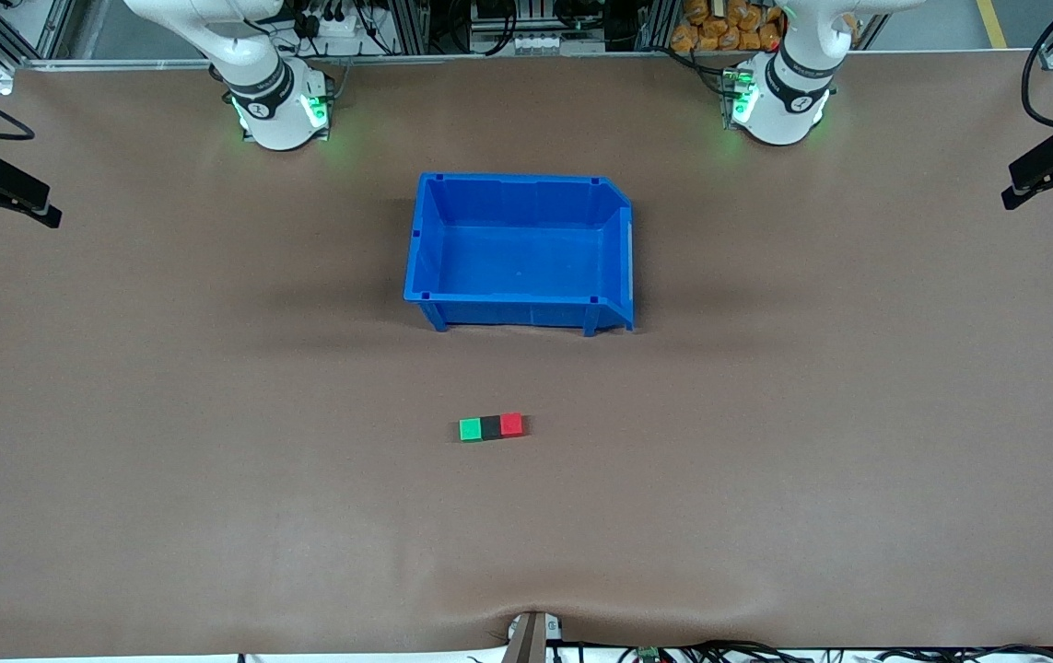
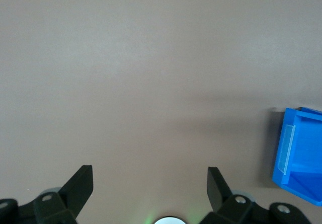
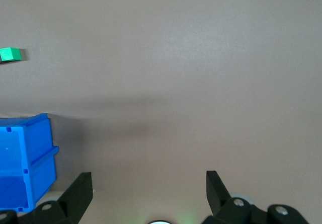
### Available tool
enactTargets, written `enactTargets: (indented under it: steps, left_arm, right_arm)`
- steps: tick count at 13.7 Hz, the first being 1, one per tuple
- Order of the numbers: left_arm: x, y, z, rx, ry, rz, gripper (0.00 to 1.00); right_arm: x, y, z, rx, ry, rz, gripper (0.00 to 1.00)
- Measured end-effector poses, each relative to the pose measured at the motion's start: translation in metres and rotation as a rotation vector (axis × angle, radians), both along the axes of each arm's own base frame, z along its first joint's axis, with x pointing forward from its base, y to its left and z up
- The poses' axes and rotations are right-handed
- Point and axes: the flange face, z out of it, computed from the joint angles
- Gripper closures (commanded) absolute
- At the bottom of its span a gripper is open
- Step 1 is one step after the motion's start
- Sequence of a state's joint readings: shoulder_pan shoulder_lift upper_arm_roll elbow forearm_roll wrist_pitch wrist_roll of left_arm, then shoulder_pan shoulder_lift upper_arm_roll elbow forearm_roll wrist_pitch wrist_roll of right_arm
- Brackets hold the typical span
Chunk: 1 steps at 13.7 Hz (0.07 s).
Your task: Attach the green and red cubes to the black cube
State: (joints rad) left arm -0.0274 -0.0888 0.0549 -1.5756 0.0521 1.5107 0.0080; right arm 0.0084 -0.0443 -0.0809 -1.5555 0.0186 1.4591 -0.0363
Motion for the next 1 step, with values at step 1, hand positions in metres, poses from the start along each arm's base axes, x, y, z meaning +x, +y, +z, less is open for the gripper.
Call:
enactTargets:
  steps: [1]
  left_arm:
    - [0.0000,-0.0006,0.0002,0.000,0.000,-0.001,0.00]
  right_arm:
    - [0.0000,0.0000,0.0000,0.000,0.000,0.000,0.00]
